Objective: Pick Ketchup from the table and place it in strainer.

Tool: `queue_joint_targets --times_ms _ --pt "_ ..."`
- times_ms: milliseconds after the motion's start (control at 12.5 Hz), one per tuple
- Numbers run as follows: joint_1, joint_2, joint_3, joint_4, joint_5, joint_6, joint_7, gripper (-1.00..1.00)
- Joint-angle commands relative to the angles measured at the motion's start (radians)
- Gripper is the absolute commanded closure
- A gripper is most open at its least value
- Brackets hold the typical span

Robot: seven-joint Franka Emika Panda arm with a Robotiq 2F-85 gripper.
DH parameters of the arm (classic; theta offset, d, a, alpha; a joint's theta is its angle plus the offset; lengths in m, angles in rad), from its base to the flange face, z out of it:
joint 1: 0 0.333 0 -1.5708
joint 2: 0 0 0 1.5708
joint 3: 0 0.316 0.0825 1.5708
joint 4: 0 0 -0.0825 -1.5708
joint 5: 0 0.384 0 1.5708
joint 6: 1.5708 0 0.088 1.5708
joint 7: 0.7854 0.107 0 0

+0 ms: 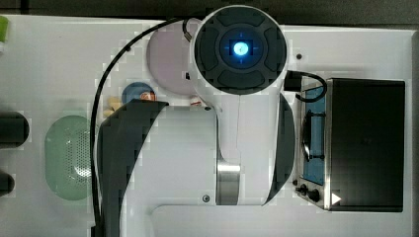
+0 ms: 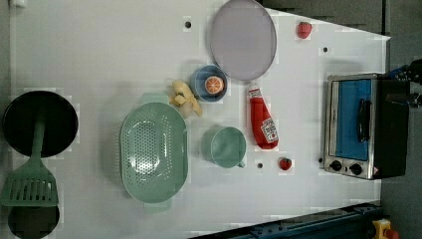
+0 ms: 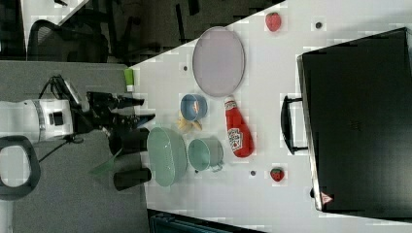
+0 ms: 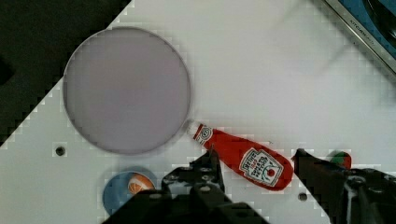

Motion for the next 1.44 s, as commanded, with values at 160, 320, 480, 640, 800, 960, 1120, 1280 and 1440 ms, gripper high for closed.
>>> queue_joint_targets --times_ms 160,320,480,640,800,960,1120,1280,1440 --pt "-0.103 -0.231 0.064 -0.112 0.034 -0.181 -0.031 -0.81" --pt "-0.102 -0.209 0.066 -0.127 0.034 -0.180 -0.031 -1.00" --pt "-0.101 -0.174 0.075 -0.152 0.034 -0.163 -0.031 -1.00" --pt "-0.098 -0.134 0.084 -0.181 0.034 -0.102 -0.056 -1.00" --pt "-0.096 -0.096 0.095 -0.213 0.034 -0.010 -0.171 -1.00" --pt "-0.095 -0.063 0.108 -0.250 0.034 0.078 -0.380 -1.00" --pt "-0.093 -0.043 0.120 -0.301 0.034 0.169 -0.621 -1.00" --pt "-0.091 -0.035 0.128 -0.366 0.034 0.268 -0.835 -1.00" --pt "-0.091 -0.031 0.129 -0.440 0.034 0.353 -0.984 -1.00"
